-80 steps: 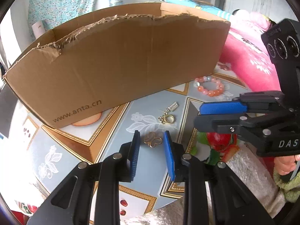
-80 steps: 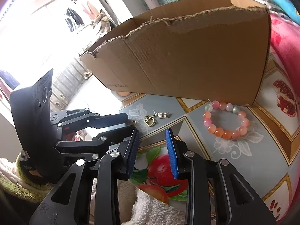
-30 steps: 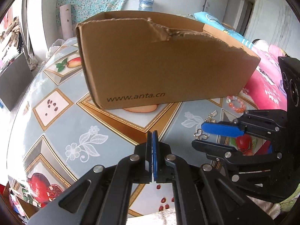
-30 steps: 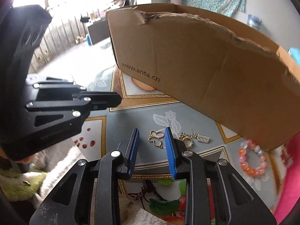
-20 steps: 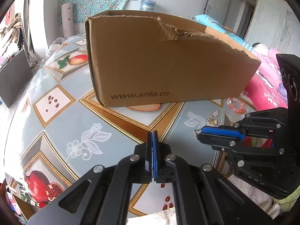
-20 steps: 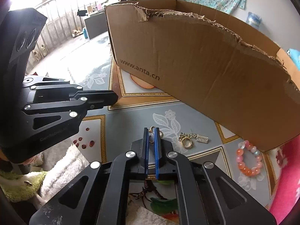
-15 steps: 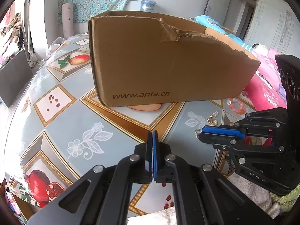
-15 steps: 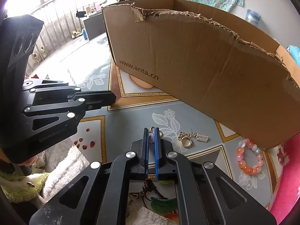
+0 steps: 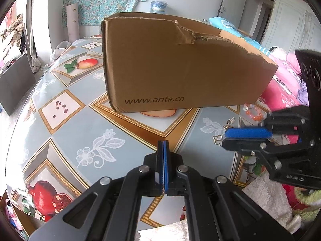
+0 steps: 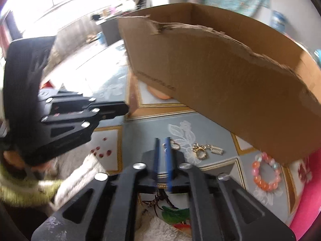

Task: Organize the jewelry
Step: 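Position the open right tool over the small gold ring, then close the right tool on the gold ring and lift it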

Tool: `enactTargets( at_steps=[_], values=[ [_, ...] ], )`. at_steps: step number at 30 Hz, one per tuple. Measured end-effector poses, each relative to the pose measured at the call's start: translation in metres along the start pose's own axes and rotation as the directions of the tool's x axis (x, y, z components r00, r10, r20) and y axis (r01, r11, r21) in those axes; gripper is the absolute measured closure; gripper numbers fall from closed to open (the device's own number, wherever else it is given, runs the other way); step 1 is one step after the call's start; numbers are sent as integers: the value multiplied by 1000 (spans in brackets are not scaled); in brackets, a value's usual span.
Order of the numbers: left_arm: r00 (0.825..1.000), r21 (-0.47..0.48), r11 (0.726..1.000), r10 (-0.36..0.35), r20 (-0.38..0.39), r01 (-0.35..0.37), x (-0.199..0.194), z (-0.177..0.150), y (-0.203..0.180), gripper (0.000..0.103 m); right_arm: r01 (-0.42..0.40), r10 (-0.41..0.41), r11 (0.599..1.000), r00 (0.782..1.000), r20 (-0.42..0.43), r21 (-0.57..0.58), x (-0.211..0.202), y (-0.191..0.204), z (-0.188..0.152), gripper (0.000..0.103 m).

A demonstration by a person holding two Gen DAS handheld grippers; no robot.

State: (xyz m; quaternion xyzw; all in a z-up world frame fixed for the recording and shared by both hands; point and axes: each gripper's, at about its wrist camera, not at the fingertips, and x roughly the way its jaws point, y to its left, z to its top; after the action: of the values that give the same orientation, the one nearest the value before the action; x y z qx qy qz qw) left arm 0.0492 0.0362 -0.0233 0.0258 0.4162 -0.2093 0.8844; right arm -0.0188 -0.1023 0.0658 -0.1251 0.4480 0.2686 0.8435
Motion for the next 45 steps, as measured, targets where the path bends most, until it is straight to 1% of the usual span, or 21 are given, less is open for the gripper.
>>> enactTargets(
  at_steps=[2, 5, 10, 14, 15, 17, 18, 22, 28, 33, 36, 39, 42, 43, 44, 45],
  values=[
    [1000, 5, 1000, -3, 1, 3, 0, -1, -1, 103, -6, 6, 996, 1000, -8, -84, 2, 1, 4, 77],
    [1000, 15, 1000, -9, 3, 9, -1, -1, -2, 103, -32, 24, 987, 999, -46, -161, 8, -2, 9, 77],
    [1000, 32, 999, -19, 2, 19, 0, -2, -6, 103, -121, 86, 964, 985, -152, -238, 25, -9, 13, 77],
    [1000, 44, 999, -22, -1, 22, 2, -2, -8, 103, -155, 104, 945, 977, -185, -287, 31, -9, 18, 77],
    [1000, 45, 999, -22, -2, 22, 3, -2, -9, 103, -157, 103, 941, 977, -190, -300, 31, -8, 18, 78],
    [1000, 45, 999, -21, -3, 21, 4, -1, -8, 103, -176, 114, 933, 972, -207, -313, 33, -8, 20, 87],
    [1000, 43, 999, -21, -3, 22, 4, -1, -8, 103, -181, 117, 932, 970, -214, -313, 33, -8, 20, 89],
    [1000, 39, 999, -22, -2, 22, 5, -1, -7, 103, -179, 111, 929, 969, -219, -324, 36, -7, 23, 89],
    [1000, 40, 999, -21, -2, 22, 4, -2, -6, 103, -179, 115, 935, 970, -215, -307, 34, -6, 23, 90],
    [1000, 44, 999, -21, -2, 21, 4, -2, -6, 103, -179, 119, 939, 971, -209, -295, 27, -14, 21, 90],
    [999, 50, 998, -35, 7, 35, 1, -2, -9, 103, -167, 118, 948, 975, -190, -269, 19, -18, 19, 90],
    [997, 67, 995, -72, 22, 70, -2, -1, -15, 103, -139, 108, 969, 982, -155, -207, 3, -29, 14, 90],
    [991, 108, 986, -132, 22, 129, -1, 2, -29, 102, -70, 61, 994, 993, -99, -89, -18, -48, 0, 90],
    [987, 126, 980, -158, 15, 155, 1, 4, -36, 100, -56, 51, 997, 995, -83, -52, -26, -51, -5, 90],
    [985, 137, 976, -171, 11, 168, 2, 5, -41, 94, -43, 42, 999, 997, -67, -15, -32, -56, -10, 90],
    [983, 158, 970, -186, 9, 182, 5, 6, -48, 91, -31, 32, 999, 998, -50, 20, -38, -60, -14, 90]
  ],
)
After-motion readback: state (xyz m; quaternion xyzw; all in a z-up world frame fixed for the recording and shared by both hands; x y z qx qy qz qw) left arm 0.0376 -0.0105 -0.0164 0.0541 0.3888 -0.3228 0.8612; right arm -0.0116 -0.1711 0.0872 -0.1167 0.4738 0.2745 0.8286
